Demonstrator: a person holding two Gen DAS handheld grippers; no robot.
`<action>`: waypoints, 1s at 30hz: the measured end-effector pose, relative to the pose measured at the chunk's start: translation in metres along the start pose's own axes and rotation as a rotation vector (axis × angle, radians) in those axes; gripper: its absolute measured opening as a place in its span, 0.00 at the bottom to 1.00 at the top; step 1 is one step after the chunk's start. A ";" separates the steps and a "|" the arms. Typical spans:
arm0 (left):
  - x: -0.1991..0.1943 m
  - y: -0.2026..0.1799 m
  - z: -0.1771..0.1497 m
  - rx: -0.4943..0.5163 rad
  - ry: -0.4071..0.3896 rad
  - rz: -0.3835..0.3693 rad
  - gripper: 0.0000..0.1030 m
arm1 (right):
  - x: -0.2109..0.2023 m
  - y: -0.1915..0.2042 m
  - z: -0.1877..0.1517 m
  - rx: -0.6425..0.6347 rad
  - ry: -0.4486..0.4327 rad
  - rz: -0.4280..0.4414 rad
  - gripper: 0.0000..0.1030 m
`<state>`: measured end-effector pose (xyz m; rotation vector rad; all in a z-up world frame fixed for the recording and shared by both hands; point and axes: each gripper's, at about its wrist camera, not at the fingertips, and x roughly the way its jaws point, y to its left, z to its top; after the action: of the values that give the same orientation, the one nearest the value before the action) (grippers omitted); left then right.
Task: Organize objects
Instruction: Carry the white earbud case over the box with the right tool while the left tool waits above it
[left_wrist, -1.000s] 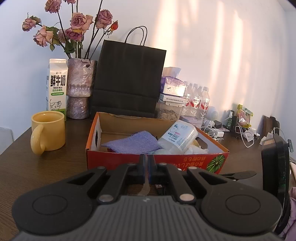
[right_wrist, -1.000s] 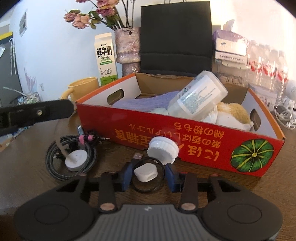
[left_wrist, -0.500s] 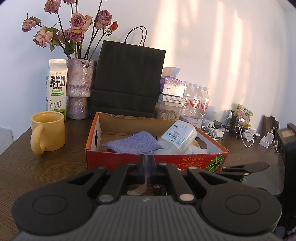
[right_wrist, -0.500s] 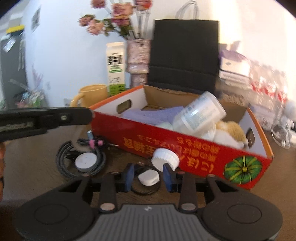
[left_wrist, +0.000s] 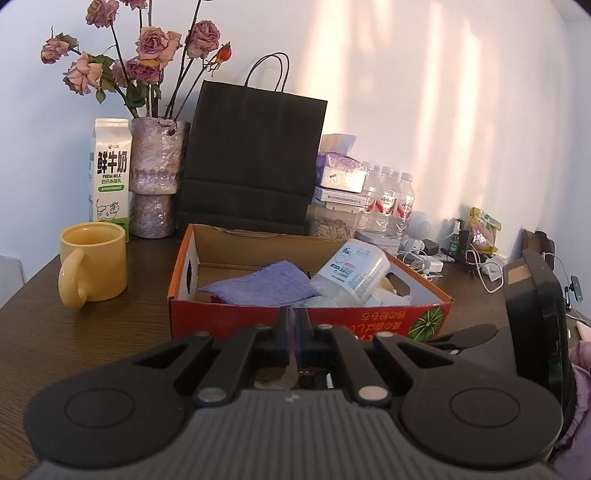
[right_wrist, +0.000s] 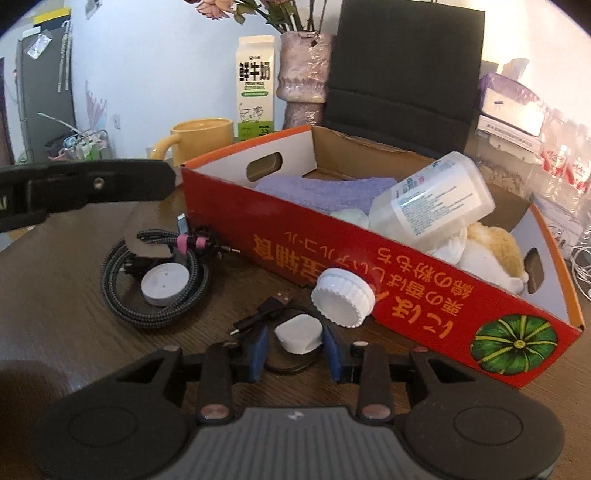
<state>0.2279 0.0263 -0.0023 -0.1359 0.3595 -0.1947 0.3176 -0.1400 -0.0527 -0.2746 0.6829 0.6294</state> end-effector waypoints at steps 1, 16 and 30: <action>0.000 0.000 0.000 0.001 0.001 0.000 0.03 | 0.000 0.000 0.000 -0.004 0.000 0.005 0.30; 0.002 0.000 -0.001 0.001 0.008 0.002 0.04 | 0.001 0.001 0.000 -0.052 -0.016 0.024 0.27; -0.001 -0.001 0.001 0.000 -0.011 0.003 0.04 | -0.027 -0.004 -0.004 0.012 -0.100 0.024 0.27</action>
<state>0.2270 0.0257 -0.0004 -0.1368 0.3492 -0.1914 0.3015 -0.1567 -0.0376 -0.2228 0.5939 0.6573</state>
